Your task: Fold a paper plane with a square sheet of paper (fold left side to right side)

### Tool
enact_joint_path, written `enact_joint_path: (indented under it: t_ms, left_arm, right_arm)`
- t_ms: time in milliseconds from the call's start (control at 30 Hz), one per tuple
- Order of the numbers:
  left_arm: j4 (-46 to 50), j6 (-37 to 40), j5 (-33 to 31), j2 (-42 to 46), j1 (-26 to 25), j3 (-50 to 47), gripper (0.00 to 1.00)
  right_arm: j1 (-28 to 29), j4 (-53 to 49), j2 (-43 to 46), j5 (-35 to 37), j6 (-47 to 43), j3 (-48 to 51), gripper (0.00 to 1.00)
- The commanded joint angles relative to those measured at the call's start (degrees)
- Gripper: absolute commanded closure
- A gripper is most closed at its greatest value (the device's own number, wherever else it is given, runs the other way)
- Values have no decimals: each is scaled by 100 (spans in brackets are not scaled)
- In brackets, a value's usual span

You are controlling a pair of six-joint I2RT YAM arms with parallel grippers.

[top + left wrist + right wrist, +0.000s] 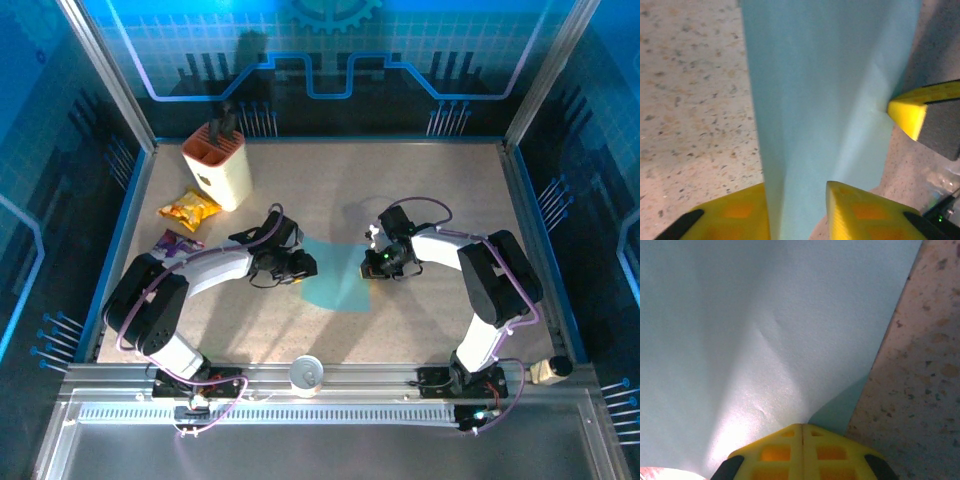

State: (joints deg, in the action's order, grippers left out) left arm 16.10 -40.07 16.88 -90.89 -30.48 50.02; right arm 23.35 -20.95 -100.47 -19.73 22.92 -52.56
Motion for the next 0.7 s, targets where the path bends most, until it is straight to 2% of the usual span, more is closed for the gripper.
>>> enact_joint_path:
  t_ms: [0, 133, 300, 433, 667]
  left_arm:
    - [319, 120, -253, 127, 51, -9, 77]
    - [179, 139, -160, 150, 38, -44, 92]
    - [-71, 105, 16, 203, -75, -11, 94]
    - [-222, 35, 34, 128, -297, 107, 87]
    - [-1071, -265, 495, -72, -588, 196, 57]
  right_arm:
    - [13, -429, -45, 450, -82, 37, 100]
    - [11, -431, -45, 453, -87, 27, 100]
    - [13, -428, -40, 437, -78, 22, 100]
    - [12, -429, -27, 444, -70, 35, 100]
    - [12, -410, 20, 421, -71, 64, 100]
